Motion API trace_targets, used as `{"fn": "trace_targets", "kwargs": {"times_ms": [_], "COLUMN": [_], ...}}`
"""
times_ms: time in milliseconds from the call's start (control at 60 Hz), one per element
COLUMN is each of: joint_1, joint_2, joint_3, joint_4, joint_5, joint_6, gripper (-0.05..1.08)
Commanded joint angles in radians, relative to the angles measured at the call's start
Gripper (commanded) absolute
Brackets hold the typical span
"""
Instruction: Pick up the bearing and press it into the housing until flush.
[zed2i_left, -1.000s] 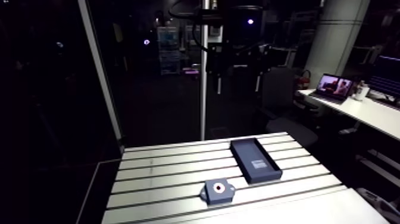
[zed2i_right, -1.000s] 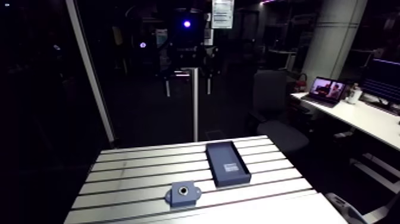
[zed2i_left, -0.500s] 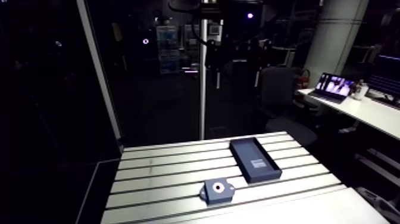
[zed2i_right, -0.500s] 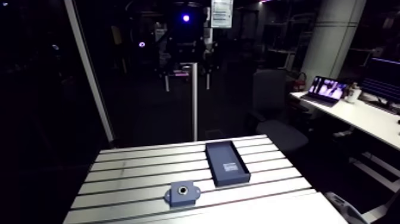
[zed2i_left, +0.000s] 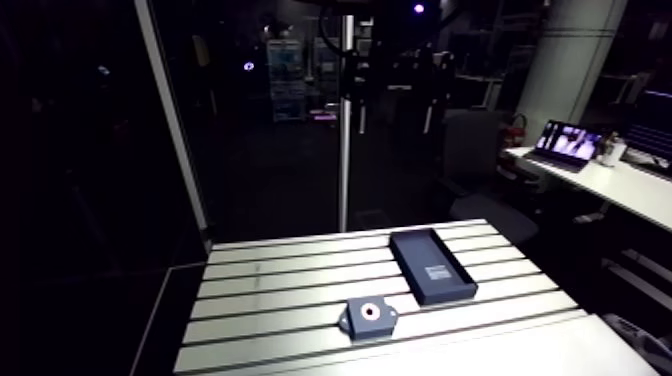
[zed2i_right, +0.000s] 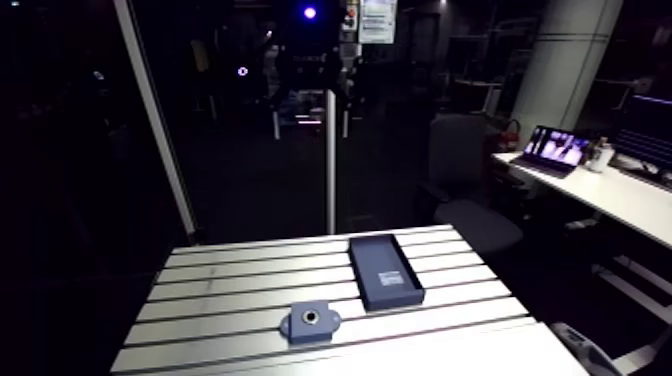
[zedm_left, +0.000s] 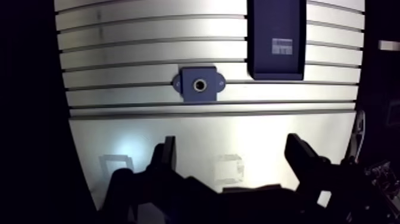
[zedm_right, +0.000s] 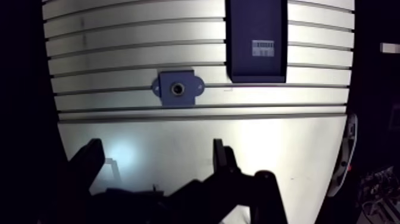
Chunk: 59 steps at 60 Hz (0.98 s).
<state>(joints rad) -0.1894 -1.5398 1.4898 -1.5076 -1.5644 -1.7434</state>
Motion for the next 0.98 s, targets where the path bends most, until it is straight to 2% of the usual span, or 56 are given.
{"fn": "trace_targets", "kwargs": {"times_ms": [17,983], "joint_1": [0.024,0.045], "joint_2": [0.002,0.023], "joint_3": [0.005,0.027], "joint_4": [0.000,-0.003], "joint_5": [0.002,0.005], "joint_6": [0.008,0.014], "gripper": [0.01,0.01]}}
